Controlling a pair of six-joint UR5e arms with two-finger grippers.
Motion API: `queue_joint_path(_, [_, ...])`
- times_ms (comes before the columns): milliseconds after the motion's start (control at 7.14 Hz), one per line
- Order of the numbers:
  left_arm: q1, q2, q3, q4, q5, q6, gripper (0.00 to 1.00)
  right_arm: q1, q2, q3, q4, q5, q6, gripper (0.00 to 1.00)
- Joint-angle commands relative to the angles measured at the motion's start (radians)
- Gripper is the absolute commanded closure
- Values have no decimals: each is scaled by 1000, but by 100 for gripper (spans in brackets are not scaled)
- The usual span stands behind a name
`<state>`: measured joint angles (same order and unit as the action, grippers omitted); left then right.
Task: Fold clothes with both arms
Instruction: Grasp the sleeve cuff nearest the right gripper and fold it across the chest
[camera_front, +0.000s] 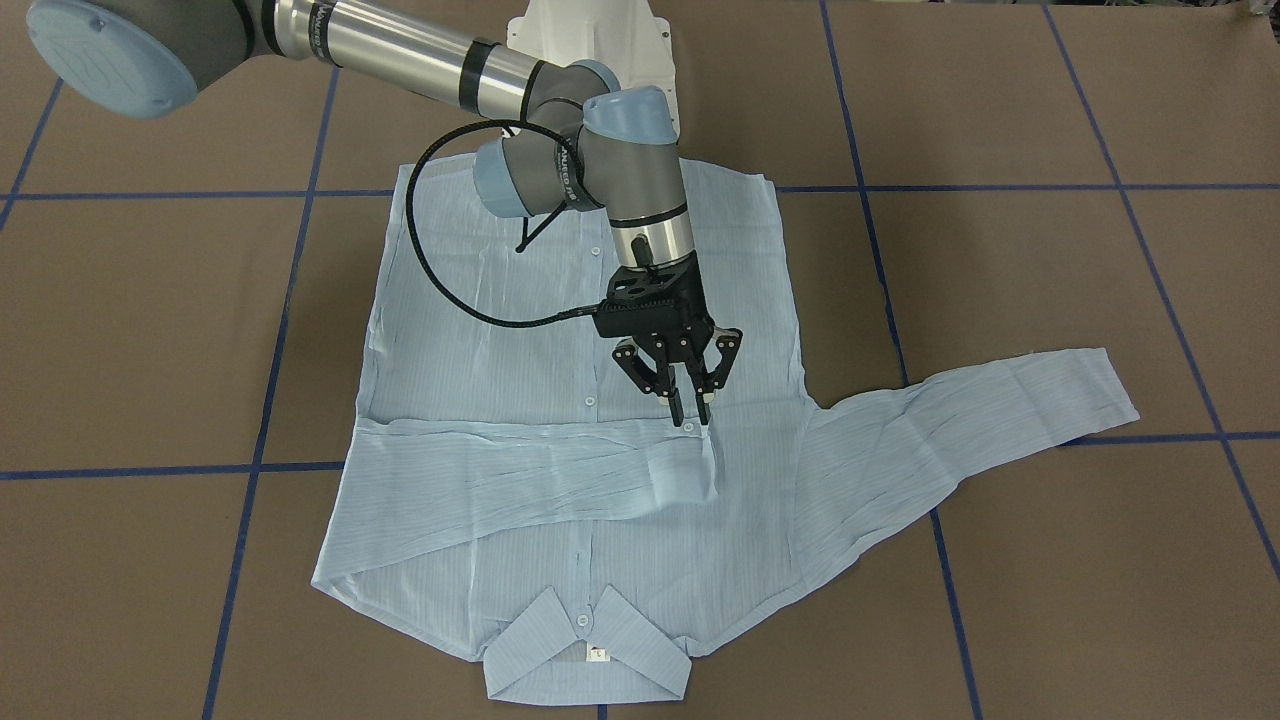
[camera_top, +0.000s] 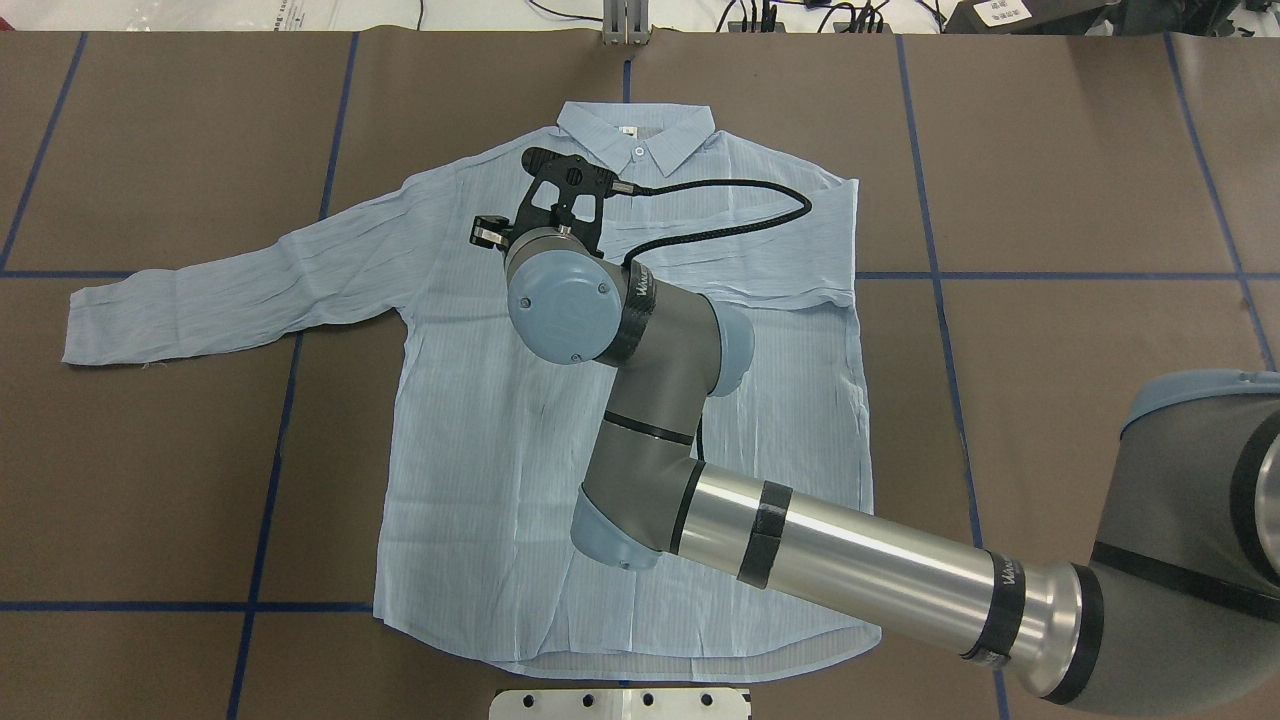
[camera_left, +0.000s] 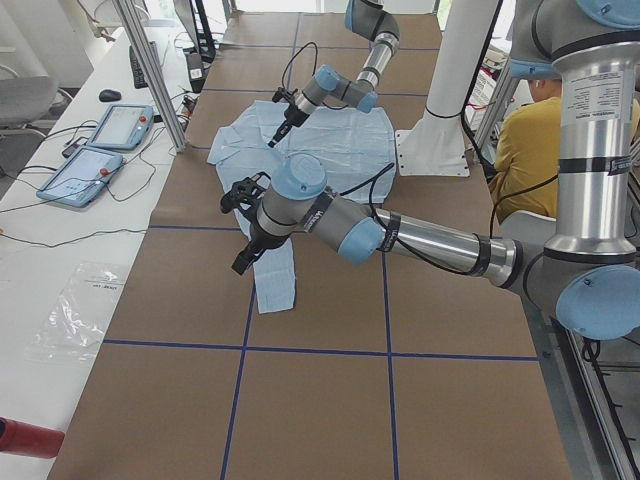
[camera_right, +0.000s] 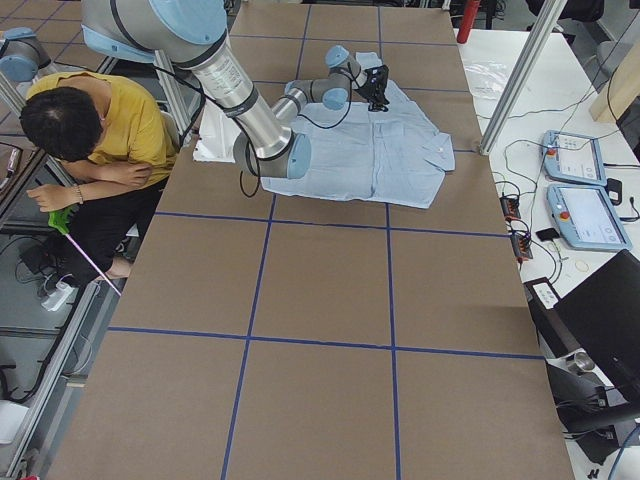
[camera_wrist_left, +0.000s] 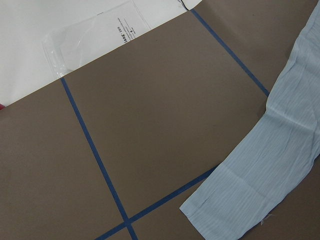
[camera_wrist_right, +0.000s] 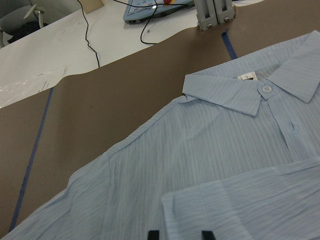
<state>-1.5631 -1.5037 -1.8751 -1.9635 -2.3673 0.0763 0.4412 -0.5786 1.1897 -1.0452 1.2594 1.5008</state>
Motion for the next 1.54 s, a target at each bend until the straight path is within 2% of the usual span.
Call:
queue_joint_path(0, [0,-1,4,0,-1,-1,0,36,55,7,-194,67,12,0])
queue_joint_path(140, [2,-10,1,-2,0,0,0,89,65,27,-261,145,12,0])
queue_joint_path(280, [12,-13,2,-53,0,-4,0,193,40,60,-310,304,-13,0])
queue_joint_path(420, [72,-16,20,-136,0,-80,0,299,-37,155,-338,446,-128,0])
queue_joint_path(560, [153,-12,54,-247,14,-266,0,394,-195,333,-373,545,-269,0])
queue_joint_path(700, [210,2,130,-419,87,-424,0,506,-381,514,-400,684,-419,0])
queue_joint_path(840, [275,16,230,-609,139,-582,0,607,-520,613,-403,797,-580,0])
queue_joint_path(980, [323,14,352,-785,183,-748,8,696,-617,629,-389,880,-728,0])
queue_joint_path(1120, [383,14,434,-908,239,-847,15,794,-692,628,-392,956,-901,0])
queue_joint_path(1260, [437,14,483,-961,303,-915,18,888,-758,624,-392,1038,-1038,0])
queue_joint_path(1400, [506,16,529,-1021,375,-978,24,942,-811,628,-389,1086,-1100,0])
